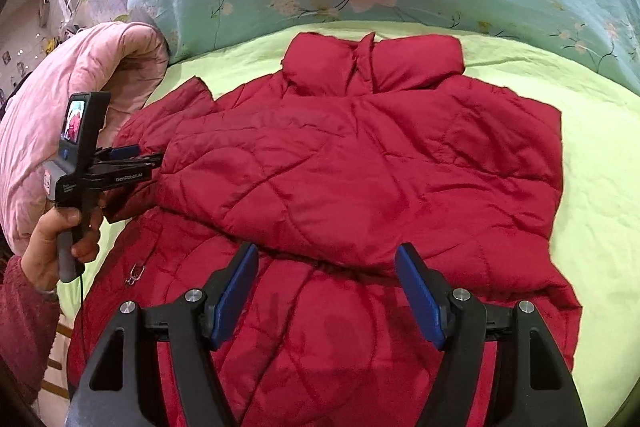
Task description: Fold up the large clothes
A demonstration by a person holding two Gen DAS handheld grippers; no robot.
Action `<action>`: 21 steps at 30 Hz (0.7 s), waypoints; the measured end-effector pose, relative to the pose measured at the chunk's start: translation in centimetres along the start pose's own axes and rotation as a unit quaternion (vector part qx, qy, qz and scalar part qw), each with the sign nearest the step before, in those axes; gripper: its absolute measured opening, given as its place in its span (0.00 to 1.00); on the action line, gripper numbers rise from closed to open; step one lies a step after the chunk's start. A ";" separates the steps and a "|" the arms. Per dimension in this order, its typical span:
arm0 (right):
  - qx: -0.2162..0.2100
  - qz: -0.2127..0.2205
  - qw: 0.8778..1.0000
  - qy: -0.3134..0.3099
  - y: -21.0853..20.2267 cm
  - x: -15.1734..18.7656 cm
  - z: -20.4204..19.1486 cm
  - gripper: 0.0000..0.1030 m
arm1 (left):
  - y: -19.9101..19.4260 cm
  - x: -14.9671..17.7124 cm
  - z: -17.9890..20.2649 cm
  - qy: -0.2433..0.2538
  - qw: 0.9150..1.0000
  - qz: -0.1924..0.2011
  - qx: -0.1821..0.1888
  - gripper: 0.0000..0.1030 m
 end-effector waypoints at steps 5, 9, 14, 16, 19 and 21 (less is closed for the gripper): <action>-0.009 -0.008 1.000 0.008 0.6 0.3 -0.2 0.70 | 1.5 0.3 -1.1 -0.015 0.999 -0.013 -0.026 0.53; -0.014 -0.010 1.000 0.011 0.6 0.5 -0.4 0.70 | 1.4 -0.1 -3.2 -0.057 0.998 -0.009 -0.002 0.16; -0.020 -0.004 1.000 0.010 0.1 0.6 -0.7 0.70 | -1.6 -0.4 -4.7 -0.109 0.993 0.030 0.047 0.09; -0.025 -0.001 1.000 0.015 0.0 0.5 -0.7 0.70 | -3.5 -0.6 -5.2 -0.133 0.986 0.056 0.077 0.08; -0.028 0.000 0.999 0.017 0.0 0.3 -0.8 0.70 | -6.5 -1.1 -5.7 -0.163 0.976 0.092 0.108 0.08; -0.032 0.002 0.999 0.018 0.0 0.2 -0.9 0.70 | -8.0 -1.7 -5.1 -0.168 0.970 0.111 0.134 0.08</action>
Point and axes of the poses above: each gripper's, at about its wrist camera, not at the fingertips, and y roughly the way its jaws point, z to its right, x to its underside, the point moved 4 cm from there along y, roughly the way its jaws point, and after that the axes turned 3 degrees about y, right-handed, at the moved point
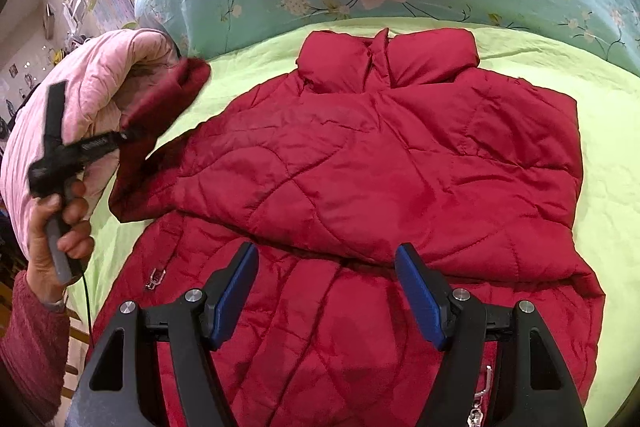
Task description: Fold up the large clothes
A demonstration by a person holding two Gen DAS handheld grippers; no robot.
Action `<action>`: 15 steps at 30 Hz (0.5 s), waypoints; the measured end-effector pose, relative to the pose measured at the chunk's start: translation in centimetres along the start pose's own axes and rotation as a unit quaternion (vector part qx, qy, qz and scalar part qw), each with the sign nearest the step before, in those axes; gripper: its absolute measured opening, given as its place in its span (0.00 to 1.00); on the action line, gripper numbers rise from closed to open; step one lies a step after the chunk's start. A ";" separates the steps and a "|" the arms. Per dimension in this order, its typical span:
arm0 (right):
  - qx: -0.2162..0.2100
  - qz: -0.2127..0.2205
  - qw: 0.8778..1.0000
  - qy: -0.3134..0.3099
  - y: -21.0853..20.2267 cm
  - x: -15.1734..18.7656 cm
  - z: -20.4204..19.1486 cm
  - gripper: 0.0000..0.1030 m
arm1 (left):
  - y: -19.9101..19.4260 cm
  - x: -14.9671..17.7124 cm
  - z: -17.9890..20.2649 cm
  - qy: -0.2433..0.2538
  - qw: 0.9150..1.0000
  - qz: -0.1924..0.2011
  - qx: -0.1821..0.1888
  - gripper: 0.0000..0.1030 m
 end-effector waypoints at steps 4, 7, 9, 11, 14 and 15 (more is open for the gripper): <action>-0.001 0.010 1.000 0.009 -0.5 -0.3 0.3 0.70 | -0.7 0.0 3.9 0.022 0.999 0.009 0.039 0.08; 0.002 0.017 1.000 0.021 -1.1 -0.5 1.1 0.70 | -0.4 1.1 7.7 0.045 0.997 0.005 0.069 0.08; 0.006 0.024 0.999 0.032 -1.6 -0.7 2.0 0.70 | 0.3 2.2 10.3 0.061 0.994 -0.005 0.087 0.08; 0.009 0.029 0.999 0.044 -2.2 -0.6 2.8 0.70 | 0.9 3.1 12.2 0.070 0.993 -0.015 0.098 0.08; 0.010 0.033 0.997 0.062 -2.7 -0.7 4.3 0.70 | 2.1 4.5 14.9 0.077 0.990 -0.029 0.111 0.08; 0.009 0.033 0.997 0.069 -2.8 -0.7 4.7 0.70 | 2.6 4.9 15.5 0.078 0.990 -0.033 0.113 0.08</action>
Point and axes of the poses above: each gripper's, at about its wrist camera, not at the fingertips, and y roughly the way its jaws point, z to its right, x to its underside, the point moved 4 cm from there along y, roughly the way its jaws point, and after that the axes turned 3 degrees about y, right-handed, at the moved point
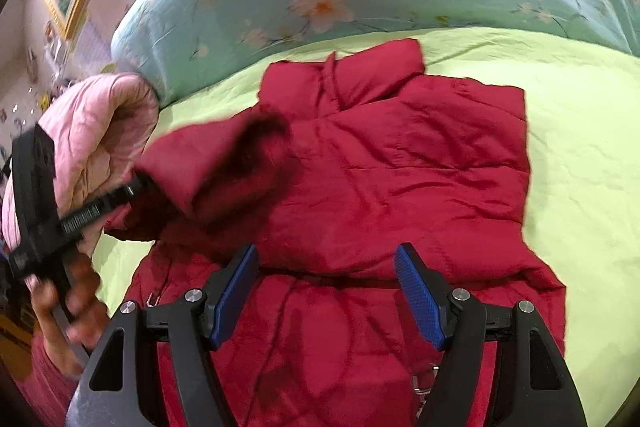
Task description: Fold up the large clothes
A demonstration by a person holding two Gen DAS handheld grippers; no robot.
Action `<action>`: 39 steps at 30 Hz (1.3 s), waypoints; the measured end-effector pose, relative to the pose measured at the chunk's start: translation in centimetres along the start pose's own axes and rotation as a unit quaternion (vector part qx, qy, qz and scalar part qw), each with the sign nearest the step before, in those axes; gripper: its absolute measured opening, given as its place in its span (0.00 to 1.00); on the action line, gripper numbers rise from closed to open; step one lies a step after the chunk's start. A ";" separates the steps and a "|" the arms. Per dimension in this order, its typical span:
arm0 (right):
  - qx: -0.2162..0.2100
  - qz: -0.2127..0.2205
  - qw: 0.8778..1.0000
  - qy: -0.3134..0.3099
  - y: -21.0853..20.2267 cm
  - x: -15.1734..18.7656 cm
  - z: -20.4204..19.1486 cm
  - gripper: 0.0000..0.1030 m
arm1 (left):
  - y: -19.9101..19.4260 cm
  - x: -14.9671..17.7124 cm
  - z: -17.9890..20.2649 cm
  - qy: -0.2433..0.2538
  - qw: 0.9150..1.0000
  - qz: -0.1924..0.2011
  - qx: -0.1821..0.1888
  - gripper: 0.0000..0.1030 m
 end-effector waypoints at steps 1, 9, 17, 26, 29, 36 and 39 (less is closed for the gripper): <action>-0.004 -0.001 1.000 0.010 0.0 -0.1 0.6 0.70 | 0.5 0.3 0.5 -0.001 1.000 -0.003 0.001 0.08; -0.067 -0.016 0.996 0.056 1.6 -1.0 0.9 0.70 | 1.3 1.9 1.5 0.004 1.000 -0.019 -0.001 0.08; -0.125 -0.050 0.986 0.102 6.1 -2.2 -0.5 0.26 | 1.0 2.9 1.5 0.014 0.999 -0.038 0.016 0.24; -0.103 -0.022 0.991 0.087 5.3 -3.3 -0.9 0.03 | -4.7 3.5 -1.2 0.002 1.000 0.000 0.010 0.41; -0.084 -0.007 0.994 0.065 4.1 -4.0 -0.8 0.03 | -5.5 2.3 -4.1 -0.035 0.999 0.020 -0.008 0.41; -0.027 0.037 0.998 0.044 0.3 -5.9 1.8 0.02 | -3.2 1.1 -7.2 -0.060 0.997 0.008 -0.037 0.41; -0.009 0.056 0.998 0.039 -1.6 -6.3 3.0 0.03 | -2.1 1.0 -7.0 -0.049 0.998 0.001 -0.039 0.41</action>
Point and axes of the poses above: each gripper's, at about its wrist camera, not at the fingertips, and y roughly the way its jaws point, z to its right, x to its underside, the point moved 4 cm from there along y, roughly the way its jaws point, and after that the axes turned 3 degrees about y, right-handed, at the moved point
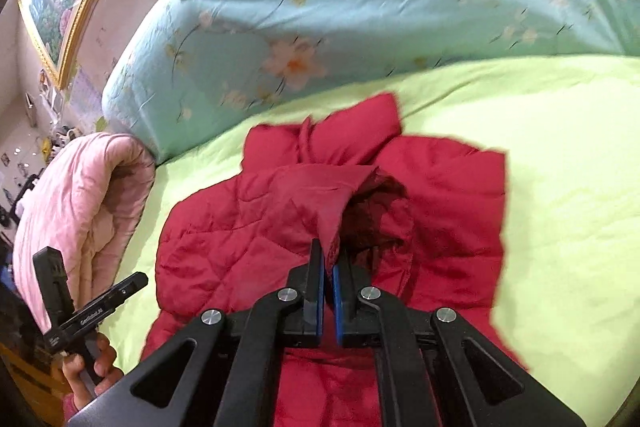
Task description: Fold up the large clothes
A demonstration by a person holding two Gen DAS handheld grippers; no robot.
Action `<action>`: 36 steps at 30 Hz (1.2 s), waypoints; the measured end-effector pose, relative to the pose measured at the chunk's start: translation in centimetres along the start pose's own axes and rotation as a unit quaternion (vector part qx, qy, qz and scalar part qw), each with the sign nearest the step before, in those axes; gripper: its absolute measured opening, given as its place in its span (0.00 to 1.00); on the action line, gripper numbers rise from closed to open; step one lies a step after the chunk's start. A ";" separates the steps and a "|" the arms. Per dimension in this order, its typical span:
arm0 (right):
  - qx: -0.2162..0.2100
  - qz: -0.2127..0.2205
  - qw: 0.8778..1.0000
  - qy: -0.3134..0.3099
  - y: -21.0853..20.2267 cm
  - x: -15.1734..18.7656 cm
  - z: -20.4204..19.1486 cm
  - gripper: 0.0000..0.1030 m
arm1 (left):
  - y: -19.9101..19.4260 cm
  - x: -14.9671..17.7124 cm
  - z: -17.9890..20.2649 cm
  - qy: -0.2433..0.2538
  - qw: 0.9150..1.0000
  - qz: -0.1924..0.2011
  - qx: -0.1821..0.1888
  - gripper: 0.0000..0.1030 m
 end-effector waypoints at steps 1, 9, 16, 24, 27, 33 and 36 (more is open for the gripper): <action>0.003 0.005 1.000 -0.003 -0.6 -0.2 0.3 0.02 | 0.5 0.0 0.2 0.006 1.000 -0.005 0.001 0.41; 0.082 0.005 0.995 -0.048 -0.5 0.9 2.0 0.02 | 2.5 0.1 -0.2 0.028 0.999 -0.029 -0.014 0.41; 0.112 -0.052 0.992 -0.033 3.8 4.0 5.0 0.03 | 4.1 0.5 -0.2 0.053 0.997 -0.051 -0.023 0.41; 0.126 0.001 0.992 -0.003 -0.2 1.9 4.2 0.39 | 4.3 0.7 0.0 0.070 0.996 -0.056 -0.017 0.41; 0.095 0.020 0.995 -0.025 -0.7 0.8 1.3 0.39 | 4.6 0.8 0.3 0.072 0.996 -0.057 -0.021 0.41; 0.131 -0.033 0.986 -0.094 5.6 1.2 -1.2 0.34 | 4.8 0.7 0.1 0.077 0.995 -0.065 -0.017 0.41; 0.173 -0.073 0.977 -0.097 8.7 2.4 1.2 0.33 | 5.2 1.0 0.0 0.081 0.994 -0.071 -0.018 0.42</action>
Point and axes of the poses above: each gripper's, at about its wrist camera, not at the fingertips, and y roughly the way its jaws point, z to its right, x to its underside, the point moved 4 cm from there along y, roughly the way its jaws point, and after that the axes turned 3 degrees about y, right-handed, at the moved point
